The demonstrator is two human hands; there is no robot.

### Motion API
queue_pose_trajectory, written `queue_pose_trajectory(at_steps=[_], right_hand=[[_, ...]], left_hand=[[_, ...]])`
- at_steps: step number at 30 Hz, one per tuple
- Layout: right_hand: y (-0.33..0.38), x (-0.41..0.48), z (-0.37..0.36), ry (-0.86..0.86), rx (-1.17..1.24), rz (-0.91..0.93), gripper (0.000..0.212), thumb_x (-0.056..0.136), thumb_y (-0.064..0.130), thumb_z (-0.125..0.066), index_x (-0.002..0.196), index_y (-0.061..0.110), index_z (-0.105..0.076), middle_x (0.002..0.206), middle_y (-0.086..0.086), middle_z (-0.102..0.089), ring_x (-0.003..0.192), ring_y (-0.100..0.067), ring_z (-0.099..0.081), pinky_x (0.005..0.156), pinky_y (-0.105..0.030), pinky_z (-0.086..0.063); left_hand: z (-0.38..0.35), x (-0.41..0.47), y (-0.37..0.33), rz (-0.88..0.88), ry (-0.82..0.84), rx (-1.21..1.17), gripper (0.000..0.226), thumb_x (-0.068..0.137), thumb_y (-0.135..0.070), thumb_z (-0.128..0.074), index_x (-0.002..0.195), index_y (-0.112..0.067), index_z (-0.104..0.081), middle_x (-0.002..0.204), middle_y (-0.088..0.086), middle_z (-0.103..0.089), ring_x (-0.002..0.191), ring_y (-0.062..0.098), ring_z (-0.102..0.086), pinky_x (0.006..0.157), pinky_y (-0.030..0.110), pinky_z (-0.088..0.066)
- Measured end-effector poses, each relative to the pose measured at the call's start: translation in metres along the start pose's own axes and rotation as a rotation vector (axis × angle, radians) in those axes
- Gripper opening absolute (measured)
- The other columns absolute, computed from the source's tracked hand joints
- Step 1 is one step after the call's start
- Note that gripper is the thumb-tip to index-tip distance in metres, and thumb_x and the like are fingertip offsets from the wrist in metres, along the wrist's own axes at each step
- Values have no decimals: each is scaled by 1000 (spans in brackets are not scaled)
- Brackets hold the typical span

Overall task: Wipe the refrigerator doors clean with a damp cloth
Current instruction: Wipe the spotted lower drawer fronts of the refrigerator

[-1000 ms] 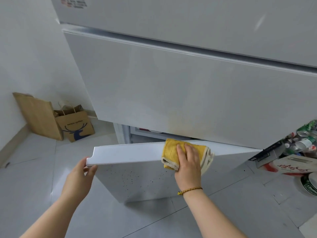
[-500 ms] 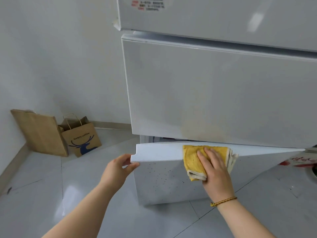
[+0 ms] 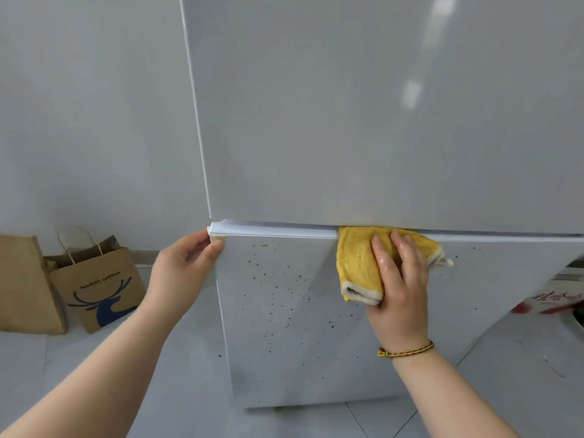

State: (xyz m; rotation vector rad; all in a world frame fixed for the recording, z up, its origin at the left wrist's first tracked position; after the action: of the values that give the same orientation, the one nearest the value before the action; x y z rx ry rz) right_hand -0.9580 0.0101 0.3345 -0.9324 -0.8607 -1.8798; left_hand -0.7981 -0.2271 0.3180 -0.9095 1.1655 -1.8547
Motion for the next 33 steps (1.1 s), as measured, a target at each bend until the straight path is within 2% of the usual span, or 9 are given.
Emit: queue_pose_trajectory(at_steps=[6,10,14,16,18,24,27,31,33], right_hand=[[-9,-15,-2,-166,90,79,38,97,36,-32,121,9,-42,127,-10,-38,121,-28,-36,110,-21,-19],[-34,-36,13,-423,288,-108,39,81,18,-43,120,14,-41,125,-5,-51,123,0,-40,102,-13,-29],[-37,-37,30,-715,366,-238,38,85,15,-37,124,15,-35,127,-13,-42,121,-15,-38,106,-21,-28],[-13,-13,10,-610,283,-185,43,87,18,-34,129,11,-28,138,-17,-35,127,-20,-28,111,-24,-16],[12,4,-17,-476,124,-144,48,89,27,-32,133,9,-26,145,-18,-25,132,-30,-17,112,-29,-4],[0,3,-28,-230,-218,221,73,71,20,-70,133,12,-32,141,-8,-25,137,-28,-11,113,-37,-1],[-74,5,9,-304,-188,21,70,73,23,-66,133,9,-33,144,-14,-29,131,-30,-22,109,-58,-23],[-109,8,33,-531,104,-426,66,80,29,-32,135,-8,-33,141,-32,-29,132,-45,-22,104,-66,-22],[-71,12,15,-542,98,-367,66,81,27,-34,140,0,-26,142,-32,-29,136,-45,-17,105,-66,-18]], left_hand=[[-2,7,3,-137,-65,-19,24,90,-18,-53,111,-12,-64,92,-8,-58,84,6,-51,60,8,-35],[-5,8,10,-193,-115,-117,23,91,-19,-52,110,-12,-64,91,-6,-58,87,9,-50,50,-5,-31],[-11,-3,10,-195,-136,-187,24,94,-21,-47,112,-13,-61,84,-10,-57,82,11,-51,62,13,-35],[-15,-13,4,-251,-181,-98,34,95,-22,-42,128,-16,-48,113,-4,-56,105,16,-50,86,24,-39],[-19,-26,-10,-399,-274,87,51,96,-25,-39,144,-16,-24,149,-4,-24,138,12,-19,114,25,-10],[-49,-37,-26,-598,-275,352,65,80,-43,-21,142,-25,-16,140,-20,11,129,-7,13,105,15,14],[-50,-37,-26,-607,-268,379,61,85,-44,-27,141,-25,-12,140,-19,11,129,-6,14,109,21,10],[-54,-36,-25,-554,-240,376,57,94,-25,-39,143,-24,-10,138,-21,17,127,-7,19,113,28,6],[-55,-37,-28,-545,-244,364,58,94,-25,-39,143,-25,-8,137,-21,18,126,-8,20,114,28,6]])
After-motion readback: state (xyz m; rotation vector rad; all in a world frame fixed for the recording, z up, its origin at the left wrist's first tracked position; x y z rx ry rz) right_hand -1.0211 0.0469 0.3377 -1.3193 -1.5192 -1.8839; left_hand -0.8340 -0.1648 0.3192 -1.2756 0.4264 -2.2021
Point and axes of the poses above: each hand's wrist, its own x-axis towards the middle knuckle, its own z-axis out of the back of the hand, y = z × x, the point moved 9 cm from there along x, towards the middle knuckle
